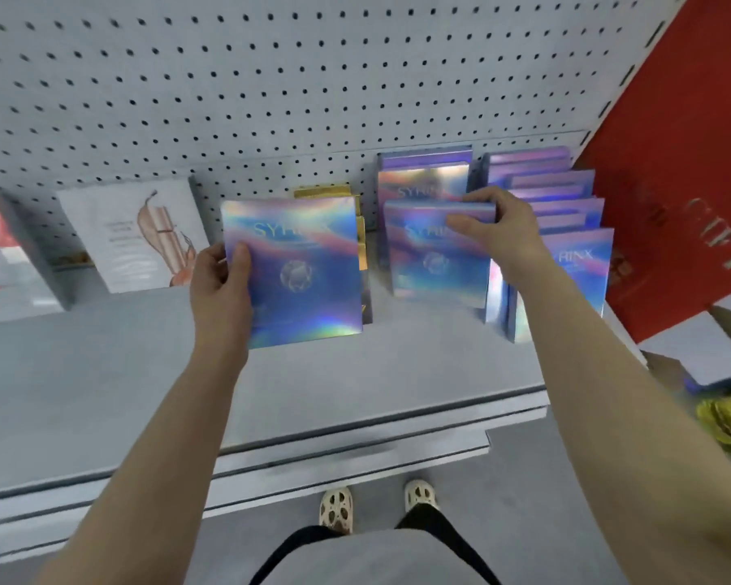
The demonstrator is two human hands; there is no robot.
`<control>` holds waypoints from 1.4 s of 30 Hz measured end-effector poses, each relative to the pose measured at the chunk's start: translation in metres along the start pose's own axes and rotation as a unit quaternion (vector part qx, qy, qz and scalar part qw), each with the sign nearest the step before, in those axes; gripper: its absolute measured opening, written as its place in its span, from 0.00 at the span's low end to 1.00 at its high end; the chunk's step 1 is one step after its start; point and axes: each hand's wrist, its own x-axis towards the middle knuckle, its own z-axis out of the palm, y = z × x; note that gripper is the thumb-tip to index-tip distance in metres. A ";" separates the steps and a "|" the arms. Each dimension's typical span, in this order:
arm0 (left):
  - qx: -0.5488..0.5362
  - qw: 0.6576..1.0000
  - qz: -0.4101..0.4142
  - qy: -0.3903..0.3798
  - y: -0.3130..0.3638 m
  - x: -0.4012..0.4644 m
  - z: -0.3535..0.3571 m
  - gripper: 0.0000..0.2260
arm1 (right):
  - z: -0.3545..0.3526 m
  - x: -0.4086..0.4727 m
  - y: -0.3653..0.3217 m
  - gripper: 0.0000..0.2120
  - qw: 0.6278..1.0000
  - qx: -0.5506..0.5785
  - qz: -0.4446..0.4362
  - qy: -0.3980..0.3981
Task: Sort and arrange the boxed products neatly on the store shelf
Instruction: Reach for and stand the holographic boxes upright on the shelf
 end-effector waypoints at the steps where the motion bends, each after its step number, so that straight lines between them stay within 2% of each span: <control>1: -0.003 1.000 -0.001 0.013 -0.001 -0.002 0.002 0.07 | -0.002 0.009 -0.001 0.12 0.999 -0.018 -0.006 -0.032; 5: -0.006 0.998 -0.009 0.060 -0.004 -0.019 0.014 0.07 | -0.011 0.046 -0.017 0.14 0.976 -0.130 -0.059 -0.165; 9: -0.013 0.997 -0.015 0.080 -0.005 -0.036 0.030 0.09 | -0.010 0.071 -0.022 0.14 0.948 -0.189 -0.097 -0.237; 11: -0.022 0.995 -0.019 0.093 -0.004 -0.043 0.036 0.10 | -0.009 0.079 -0.018 0.15 0.937 -0.230 -0.117 -0.235; 18: -0.023 0.994 -0.014 0.102 -0.002 -0.061 0.054 0.07 | -0.009 0.094 -0.003 0.16 0.880 -0.406 -0.198 -0.150; 20: -0.015 0.996 -0.009 0.089 0.000 -0.064 0.062 0.06 | -0.010 0.091 -0.003 0.15 0.896 -0.371 -0.202 -0.134; 22: -0.007 0.998 -0.005 0.070 0.002 -0.067 0.071 0.09 | -0.011 0.081 -0.013 0.11 0.946 -0.237 -0.179 -0.132; 24: 0.004 0.999 0.000 0.047 0.004 -0.069 0.083 0.11 | -0.013 0.067 -0.027 0.06 0.966 -0.097 -0.137 -0.197; 26: 0.008 1.000 0.003 0.021 0.005 -0.069 0.099 0.12 | -0.017 0.052 -0.035 0.07 0.946 -0.035 -0.113 -0.302; 28: 0.012 1.000 0.012 -0.002 0.003 -0.069 0.116 0.10 | -0.021 0.047 -0.034 0.11 0.924 -0.065 -0.127 -0.356; 31: 0.006 0.999 0.020 -0.032 -0.003 -0.069 0.140 0.06 | -0.032 0.053 -0.025 0.10 0.925 -0.090 -0.123 -0.347; 33: 0.034 0.997 0.042 -0.062 -0.006 -0.068 0.150 0.10 | -0.039 0.060 -0.014 0.10 0.929 -0.088 -0.121 -0.340; 36: 0.116 0.984 0.055 -0.121 -0.015 -0.068 0.162 0.21 | -0.039 0.067 0.002 0.11 0.927 -0.159 -0.153 -0.304; 39: 0.215 0.966 0.059 -0.132 -0.026 -0.071 0.173 0.29 | -0.032 0.068 0.012 0.11 0.927 -0.187 -0.183 -0.270; 42: 0.242 0.960 0.060 -0.128 -0.030 -0.069 0.178 0.31 | -0.028 0.072 0.014 0.11 0.916 -0.232 -0.226 -0.236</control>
